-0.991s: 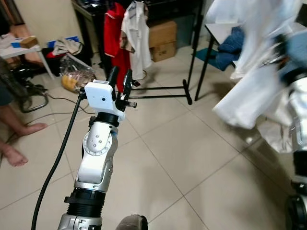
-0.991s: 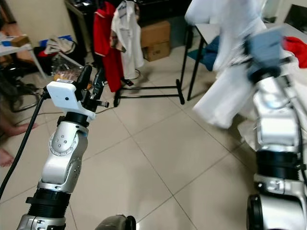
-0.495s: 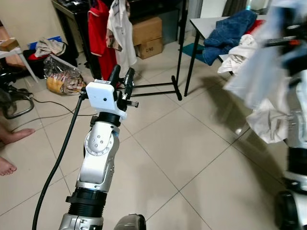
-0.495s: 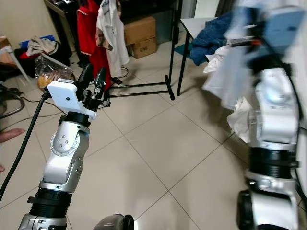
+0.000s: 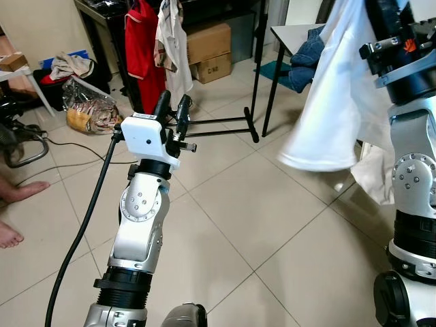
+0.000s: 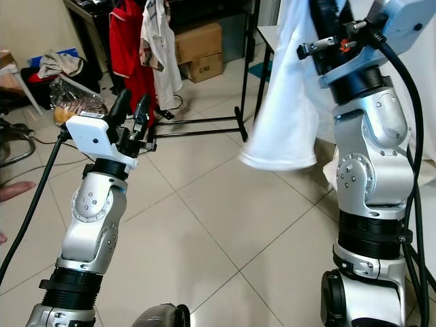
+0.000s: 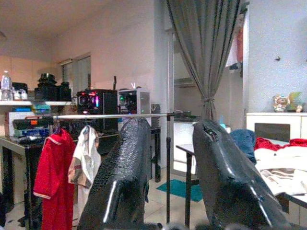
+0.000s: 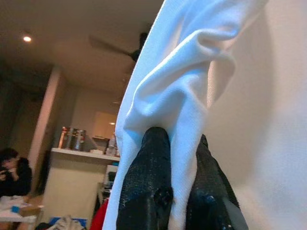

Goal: Hang hanger

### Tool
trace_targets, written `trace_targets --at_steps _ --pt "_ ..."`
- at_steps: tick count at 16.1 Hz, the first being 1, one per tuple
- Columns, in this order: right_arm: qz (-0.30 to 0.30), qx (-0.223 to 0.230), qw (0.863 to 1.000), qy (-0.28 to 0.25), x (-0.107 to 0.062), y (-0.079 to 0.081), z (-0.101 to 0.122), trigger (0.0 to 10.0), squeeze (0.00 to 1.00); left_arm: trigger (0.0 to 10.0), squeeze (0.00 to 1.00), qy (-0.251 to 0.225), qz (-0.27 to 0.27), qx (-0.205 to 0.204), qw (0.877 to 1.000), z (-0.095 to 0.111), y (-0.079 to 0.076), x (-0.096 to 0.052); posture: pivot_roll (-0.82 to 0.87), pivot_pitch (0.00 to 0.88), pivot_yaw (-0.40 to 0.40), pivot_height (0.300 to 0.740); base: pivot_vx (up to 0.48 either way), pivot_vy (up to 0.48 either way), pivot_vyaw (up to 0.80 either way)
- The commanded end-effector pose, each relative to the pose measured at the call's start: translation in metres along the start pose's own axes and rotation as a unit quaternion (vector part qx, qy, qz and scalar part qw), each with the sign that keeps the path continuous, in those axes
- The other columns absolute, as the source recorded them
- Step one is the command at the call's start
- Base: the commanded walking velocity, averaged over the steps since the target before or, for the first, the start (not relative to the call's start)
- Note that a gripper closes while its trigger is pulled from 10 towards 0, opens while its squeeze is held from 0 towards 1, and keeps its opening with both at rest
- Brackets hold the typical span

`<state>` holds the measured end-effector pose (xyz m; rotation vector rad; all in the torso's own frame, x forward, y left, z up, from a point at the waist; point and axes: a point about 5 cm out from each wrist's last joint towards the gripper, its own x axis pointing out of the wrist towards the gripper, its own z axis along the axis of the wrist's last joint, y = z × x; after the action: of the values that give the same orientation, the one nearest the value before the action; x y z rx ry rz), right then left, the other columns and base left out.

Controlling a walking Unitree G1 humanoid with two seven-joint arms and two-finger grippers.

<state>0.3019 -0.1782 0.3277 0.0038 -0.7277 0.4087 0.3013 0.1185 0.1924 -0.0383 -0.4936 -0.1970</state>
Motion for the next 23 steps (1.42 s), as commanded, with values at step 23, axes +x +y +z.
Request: trace_targets --at_steps 23 --pt "0.260 0.166 0.925 0.223 -0.046 0.081 -0.053 10.0 0.00 10.0 0.00 0.007 -0.016 -0.005 1.000 -0.003 -0.006 -0.003 0.12 0.000 0.031 0.740 0.000 0.000 0.00"
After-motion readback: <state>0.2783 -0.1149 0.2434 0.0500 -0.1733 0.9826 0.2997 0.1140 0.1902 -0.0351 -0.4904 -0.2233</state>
